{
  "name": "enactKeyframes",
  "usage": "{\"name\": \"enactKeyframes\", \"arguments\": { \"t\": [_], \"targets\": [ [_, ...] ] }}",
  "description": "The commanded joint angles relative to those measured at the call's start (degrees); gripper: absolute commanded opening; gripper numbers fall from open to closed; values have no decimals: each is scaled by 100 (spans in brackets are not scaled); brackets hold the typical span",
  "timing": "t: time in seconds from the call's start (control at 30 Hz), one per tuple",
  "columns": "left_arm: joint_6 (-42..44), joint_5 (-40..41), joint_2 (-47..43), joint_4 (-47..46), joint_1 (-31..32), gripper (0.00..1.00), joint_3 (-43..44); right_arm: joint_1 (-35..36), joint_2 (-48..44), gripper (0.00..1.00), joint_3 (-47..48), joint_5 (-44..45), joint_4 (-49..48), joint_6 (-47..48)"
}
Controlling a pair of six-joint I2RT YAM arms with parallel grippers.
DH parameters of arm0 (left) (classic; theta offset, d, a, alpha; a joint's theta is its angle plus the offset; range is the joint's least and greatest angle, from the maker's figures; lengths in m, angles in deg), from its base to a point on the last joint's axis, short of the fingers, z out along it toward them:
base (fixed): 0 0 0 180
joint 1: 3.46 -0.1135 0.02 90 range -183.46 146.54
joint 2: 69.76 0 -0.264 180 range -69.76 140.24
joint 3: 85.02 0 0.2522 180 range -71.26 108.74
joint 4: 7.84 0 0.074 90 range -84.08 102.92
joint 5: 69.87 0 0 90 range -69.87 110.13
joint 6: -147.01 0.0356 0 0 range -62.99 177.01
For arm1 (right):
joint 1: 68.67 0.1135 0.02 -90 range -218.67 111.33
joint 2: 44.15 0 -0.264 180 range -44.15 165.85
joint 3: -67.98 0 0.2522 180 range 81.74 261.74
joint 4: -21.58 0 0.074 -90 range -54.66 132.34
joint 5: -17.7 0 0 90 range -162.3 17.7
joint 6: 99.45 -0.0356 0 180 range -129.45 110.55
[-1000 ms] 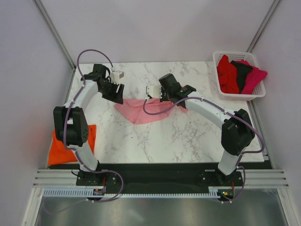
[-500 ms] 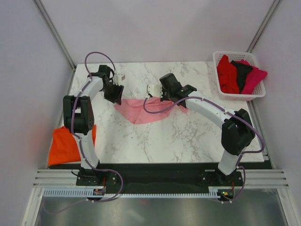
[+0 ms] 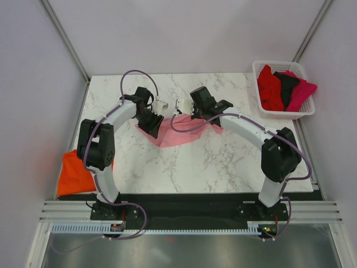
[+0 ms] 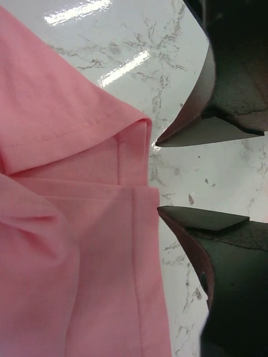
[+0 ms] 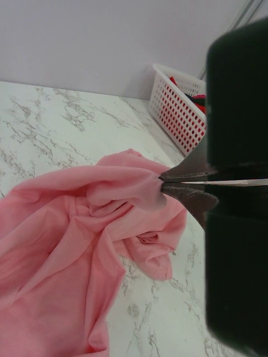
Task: Fold and stack the t-shirts
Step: Flatten the tshirt out
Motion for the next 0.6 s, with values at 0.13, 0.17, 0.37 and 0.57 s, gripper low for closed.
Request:
{"name": "enactKeyframes", "arguments": {
  "t": [0.13, 0.17, 0.37, 0.57],
  "targets": [
    [238, 261, 166, 40, 36, 53, 53, -17, 110, 0, 208, -62, -74, -150],
    [273, 296, 184, 49, 44, 52, 45, -34, 110, 0, 199, -71, -74, -159],
    [326, 411, 351, 66, 71, 52, 1, -61, 93, 0, 156, -97, -82, -212],
    [274, 516, 588, 40, 71, 50, 79, -78, 119, 0, 182, -115, -82, -221]
  ]
}}
